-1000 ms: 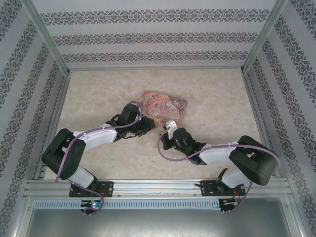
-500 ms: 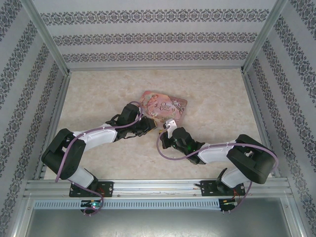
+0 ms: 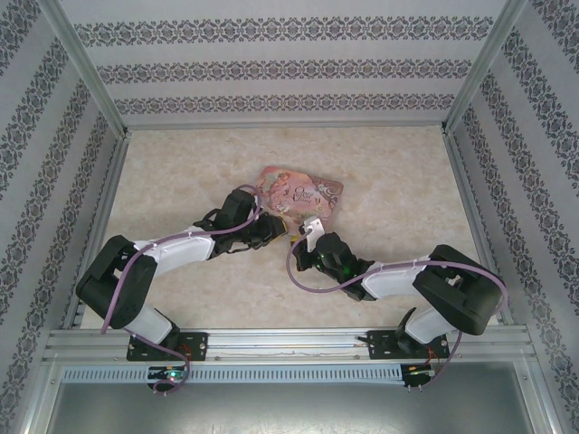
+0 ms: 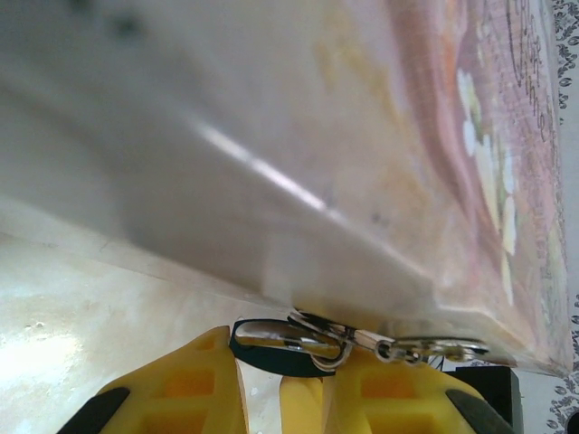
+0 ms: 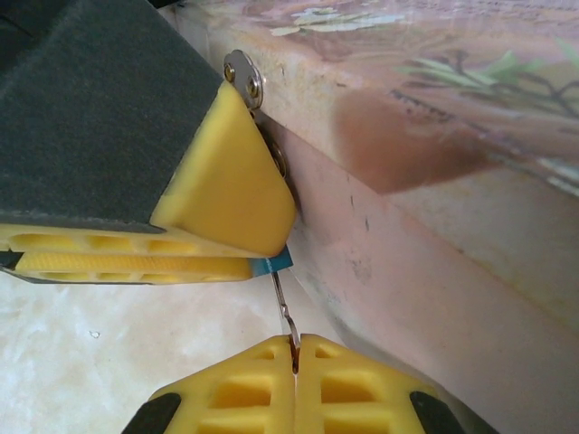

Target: Unlock the padlock with the key

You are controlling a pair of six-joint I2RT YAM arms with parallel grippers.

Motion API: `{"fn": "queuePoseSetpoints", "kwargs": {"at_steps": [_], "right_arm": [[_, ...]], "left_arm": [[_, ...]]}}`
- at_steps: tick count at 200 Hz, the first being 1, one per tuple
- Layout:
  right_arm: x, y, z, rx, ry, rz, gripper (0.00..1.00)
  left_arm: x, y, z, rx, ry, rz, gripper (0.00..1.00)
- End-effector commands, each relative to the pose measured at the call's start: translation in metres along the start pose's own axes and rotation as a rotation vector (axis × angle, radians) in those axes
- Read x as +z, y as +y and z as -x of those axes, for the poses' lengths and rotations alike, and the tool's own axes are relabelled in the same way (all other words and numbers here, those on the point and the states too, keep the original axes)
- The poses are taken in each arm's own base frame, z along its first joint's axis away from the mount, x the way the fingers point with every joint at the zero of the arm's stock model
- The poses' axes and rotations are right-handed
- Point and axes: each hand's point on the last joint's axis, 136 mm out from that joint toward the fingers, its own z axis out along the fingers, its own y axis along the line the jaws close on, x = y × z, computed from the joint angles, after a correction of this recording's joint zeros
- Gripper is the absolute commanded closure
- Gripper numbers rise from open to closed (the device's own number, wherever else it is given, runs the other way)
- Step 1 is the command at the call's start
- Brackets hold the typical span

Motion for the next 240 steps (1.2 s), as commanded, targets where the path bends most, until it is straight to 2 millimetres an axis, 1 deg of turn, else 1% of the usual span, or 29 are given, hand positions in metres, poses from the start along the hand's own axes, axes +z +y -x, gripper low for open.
{"fn": "queuePoseSetpoints", "kwargs": {"at_steps": [1, 41, 74, 117, 145, 185, 195, 206, 240], "right_arm": [[0.000, 0.012, 0.025, 0.029, -0.098, 0.055, 1.00], [0.005, 0.016, 0.028, 0.022, -0.110, 0.075, 1.00], [0.010, 0.025, 0.036, 0.001, -0.124, 0.114, 1.00], [0.014, 0.027, 0.062, -0.005, -0.192, 0.165, 1.00], [0.019, 0.033, 0.077, -0.026, -0.218, 0.195, 1.00], [0.022, 0.037, 0.095, -0.039, -0.249, 0.216, 1.00], [0.023, 0.037, 0.096, -0.038, -0.250, 0.219, 1.00], [0.024, 0.036, 0.093, -0.030, -0.241, 0.219, 1.00], [0.027, 0.031, 0.073, -0.006, -0.194, 0.207, 1.00]], "left_arm": [[-0.004, -0.037, -0.002, 0.035, 0.019, -0.106, 0.80], [-0.005, -0.042, -0.002, 0.039, 0.021, -0.114, 0.80], [-0.005, -0.046, -0.002, 0.042, 0.020, -0.122, 0.80], [-0.004, -0.050, -0.005, 0.037, 0.028, -0.136, 0.80], [-0.003, -0.051, -0.008, 0.040, 0.035, -0.140, 0.80], [-0.001, -0.046, -0.010, 0.036, 0.033, -0.132, 0.80], [-0.001, -0.045, -0.010, 0.036, 0.030, -0.130, 0.80], [-0.001, -0.043, -0.010, 0.034, 0.026, -0.126, 0.80], [0.003, -0.038, -0.008, 0.037, 0.016, -0.116, 0.80]]}}
